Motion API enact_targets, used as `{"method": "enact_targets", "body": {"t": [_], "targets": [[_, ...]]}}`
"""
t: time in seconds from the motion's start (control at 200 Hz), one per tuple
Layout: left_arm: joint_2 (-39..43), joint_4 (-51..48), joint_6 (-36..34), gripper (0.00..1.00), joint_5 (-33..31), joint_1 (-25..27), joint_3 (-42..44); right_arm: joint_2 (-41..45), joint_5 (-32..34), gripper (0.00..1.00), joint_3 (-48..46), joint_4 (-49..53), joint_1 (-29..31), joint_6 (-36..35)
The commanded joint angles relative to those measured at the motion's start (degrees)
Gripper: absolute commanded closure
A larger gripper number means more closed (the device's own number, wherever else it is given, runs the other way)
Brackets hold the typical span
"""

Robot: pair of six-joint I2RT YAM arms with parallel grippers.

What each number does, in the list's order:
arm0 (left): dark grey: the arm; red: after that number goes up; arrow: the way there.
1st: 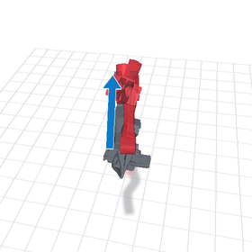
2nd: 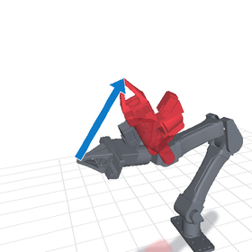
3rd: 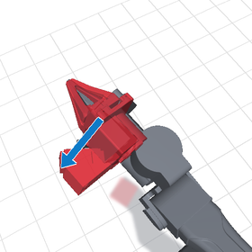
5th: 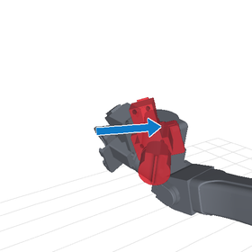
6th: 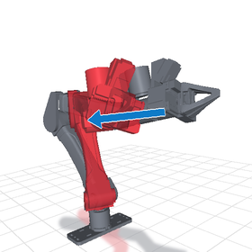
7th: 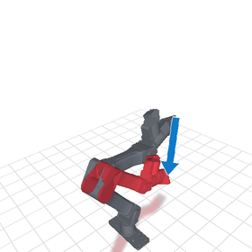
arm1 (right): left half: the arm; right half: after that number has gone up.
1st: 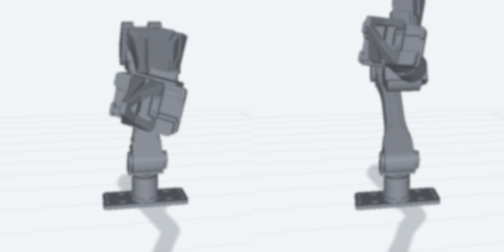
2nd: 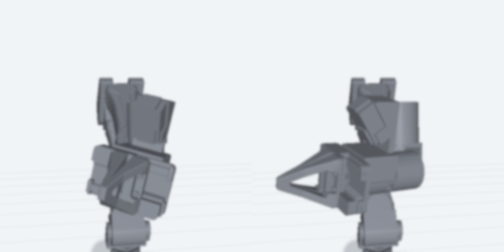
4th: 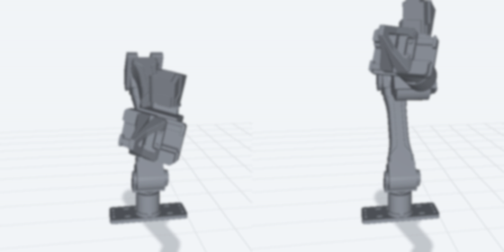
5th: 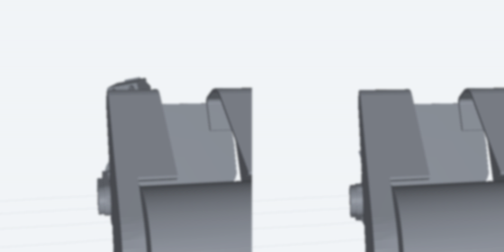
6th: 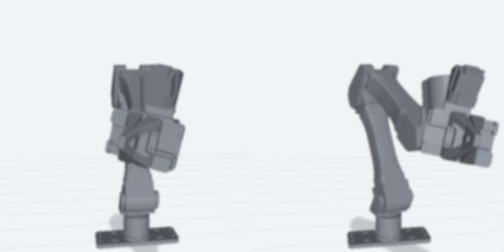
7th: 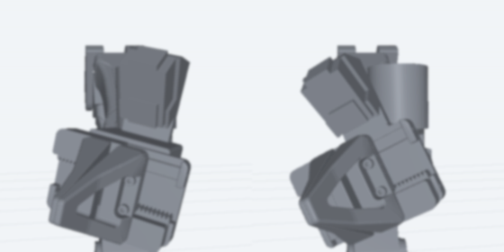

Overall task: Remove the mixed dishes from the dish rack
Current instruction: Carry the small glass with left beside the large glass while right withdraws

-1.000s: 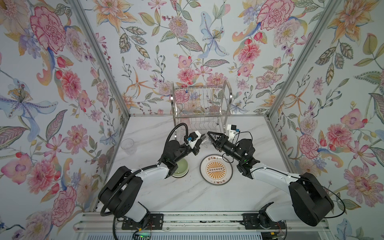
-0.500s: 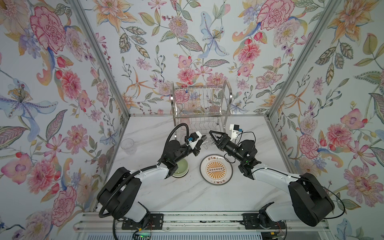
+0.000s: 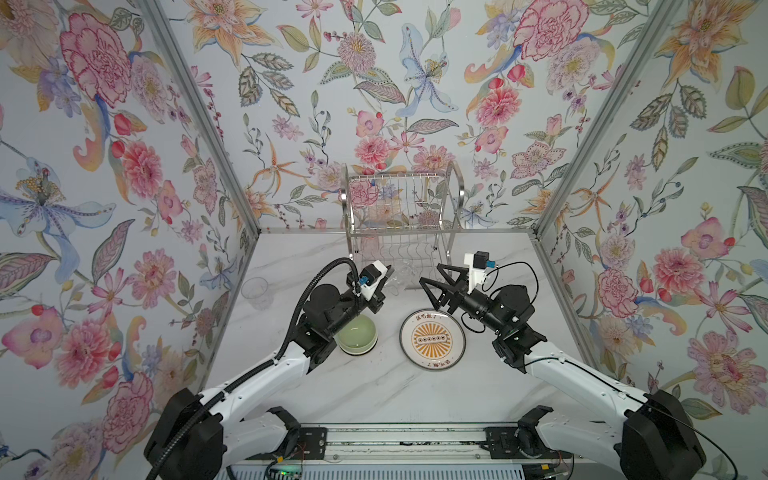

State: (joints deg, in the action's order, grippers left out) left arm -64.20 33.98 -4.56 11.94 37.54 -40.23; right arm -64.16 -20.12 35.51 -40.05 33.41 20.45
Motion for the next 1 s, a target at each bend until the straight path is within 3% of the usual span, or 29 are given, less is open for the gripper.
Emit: {"method": "enact_targets", "body": {"t": [0.0,0.265,0.43,0.716,0.991], "targets": [[3.78,-7.47,-1.75,1.00,-7.96,0.21,-1.56,1.65,1.49,0.01,-1.58,5.11,1.58,-17.57],[7.86,-26.74,-0.19,1.00,-18.61,-2.78,-10.96,0.51,2.53,0.01,-1.05,8.47,4.50,-25.07],[8.90,-36.94,3.73,1.00,-22.77,-8.08,-16.19,-0.47,3.27,0.01,-0.53,9.89,6.44,-27.83],[4.55,-54.51,8.25,1.00,-21.32,-20.03,-25.07,-1.05,4.33,0.01,0.00,12.06,7.68,-31.20],[-4.06,-66.51,9.39,1.00,-15.86,-29.04,-29.59,-1.13,5.56,0.01,-0.37,12.33,8.41,-31.70]]}}
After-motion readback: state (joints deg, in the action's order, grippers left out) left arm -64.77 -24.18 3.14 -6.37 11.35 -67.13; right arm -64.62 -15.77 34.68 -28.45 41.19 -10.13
